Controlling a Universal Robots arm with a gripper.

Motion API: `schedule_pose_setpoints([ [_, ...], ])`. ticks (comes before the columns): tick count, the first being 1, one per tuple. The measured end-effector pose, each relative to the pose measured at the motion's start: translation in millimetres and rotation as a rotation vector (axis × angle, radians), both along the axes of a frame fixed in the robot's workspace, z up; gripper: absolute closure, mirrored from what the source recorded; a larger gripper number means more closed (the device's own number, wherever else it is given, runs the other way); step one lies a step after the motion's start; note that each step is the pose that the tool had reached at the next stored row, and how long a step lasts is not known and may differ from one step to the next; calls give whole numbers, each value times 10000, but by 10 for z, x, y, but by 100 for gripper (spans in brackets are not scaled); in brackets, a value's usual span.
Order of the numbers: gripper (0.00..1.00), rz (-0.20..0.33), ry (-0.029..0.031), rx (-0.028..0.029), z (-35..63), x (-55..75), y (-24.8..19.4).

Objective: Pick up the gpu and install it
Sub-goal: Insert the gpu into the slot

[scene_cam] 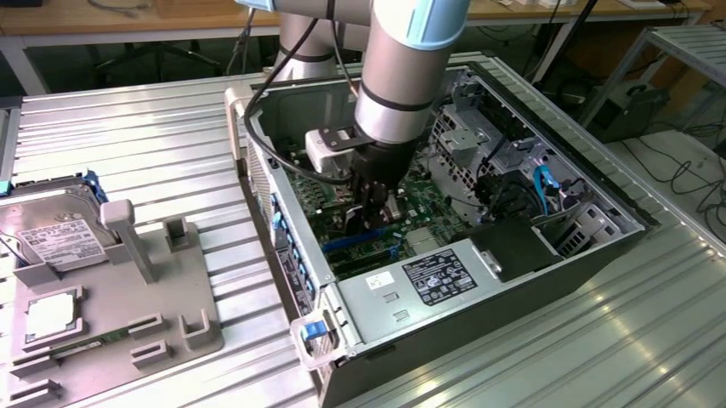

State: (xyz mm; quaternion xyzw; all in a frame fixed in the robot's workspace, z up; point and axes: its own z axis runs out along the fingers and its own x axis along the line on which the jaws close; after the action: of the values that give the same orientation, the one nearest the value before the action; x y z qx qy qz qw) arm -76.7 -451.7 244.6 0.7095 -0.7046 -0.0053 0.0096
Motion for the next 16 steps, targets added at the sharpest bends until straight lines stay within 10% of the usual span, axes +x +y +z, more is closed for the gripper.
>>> schedule_pose_setpoints([
  [16, 72, 0, 170, 6, -101, 0, -1],
])
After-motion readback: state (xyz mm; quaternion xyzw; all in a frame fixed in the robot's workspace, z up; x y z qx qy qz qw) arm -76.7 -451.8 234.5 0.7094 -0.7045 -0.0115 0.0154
